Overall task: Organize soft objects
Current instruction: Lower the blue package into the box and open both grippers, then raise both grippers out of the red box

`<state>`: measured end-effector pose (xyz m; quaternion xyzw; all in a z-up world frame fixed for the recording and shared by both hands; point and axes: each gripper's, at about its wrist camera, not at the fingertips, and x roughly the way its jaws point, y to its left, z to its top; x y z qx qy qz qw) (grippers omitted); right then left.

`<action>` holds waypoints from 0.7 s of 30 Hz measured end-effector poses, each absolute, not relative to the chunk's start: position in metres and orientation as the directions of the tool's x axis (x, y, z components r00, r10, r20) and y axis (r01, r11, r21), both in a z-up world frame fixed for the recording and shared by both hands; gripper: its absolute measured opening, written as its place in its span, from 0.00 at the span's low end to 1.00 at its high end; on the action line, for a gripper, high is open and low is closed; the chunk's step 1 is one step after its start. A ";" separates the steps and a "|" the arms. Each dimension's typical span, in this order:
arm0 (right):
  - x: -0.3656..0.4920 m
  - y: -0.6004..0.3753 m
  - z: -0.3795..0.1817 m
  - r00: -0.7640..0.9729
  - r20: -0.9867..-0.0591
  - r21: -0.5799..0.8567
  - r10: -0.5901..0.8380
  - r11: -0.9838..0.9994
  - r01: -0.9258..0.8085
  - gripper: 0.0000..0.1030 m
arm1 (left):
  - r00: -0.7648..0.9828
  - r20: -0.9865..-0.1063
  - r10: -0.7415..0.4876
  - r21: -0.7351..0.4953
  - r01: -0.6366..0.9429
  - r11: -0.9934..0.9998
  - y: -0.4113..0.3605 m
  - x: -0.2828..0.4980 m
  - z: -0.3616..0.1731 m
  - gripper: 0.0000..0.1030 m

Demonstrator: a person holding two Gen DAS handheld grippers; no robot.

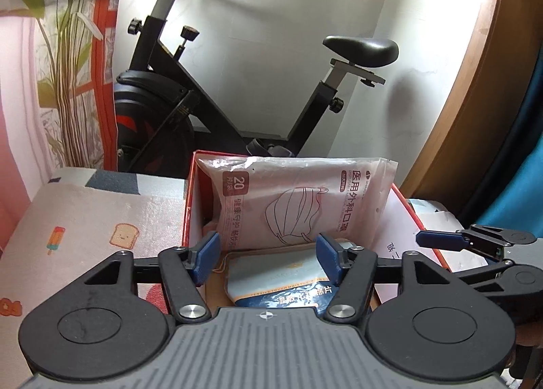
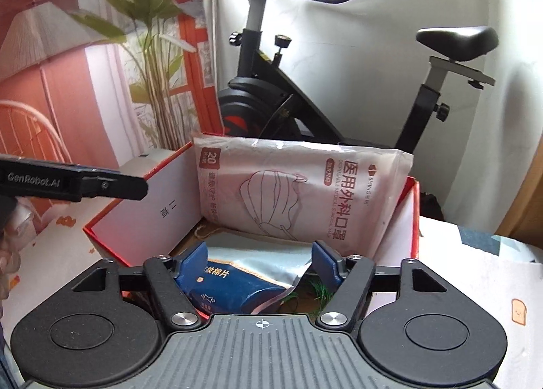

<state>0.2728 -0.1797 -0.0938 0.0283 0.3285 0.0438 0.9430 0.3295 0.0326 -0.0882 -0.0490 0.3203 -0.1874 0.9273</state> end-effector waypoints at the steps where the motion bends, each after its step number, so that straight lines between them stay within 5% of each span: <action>1: 0.270 -0.182 -0.091 0.788 -0.609 0.091 0.093 0.995 -0.048 0.75 | 0.737 -0.564 -0.371 -0.197 0.317 0.928 0.033 0.324 -0.085 0.72; 6: 0.244 -0.188 -0.073 0.849 -0.529 0.065 0.021 0.998 0.015 0.98 | 0.788 -0.510 -0.345 -0.147 0.315 0.938 0.034 0.298 -0.066 1.00; 21: 0.156 -0.171 -0.027 0.942 -0.330 0.050 -0.062 0.995 0.083 1.00 | 0.903 -0.346 -0.256 -0.051 0.254 0.966 0.046 0.212 -0.014 1.00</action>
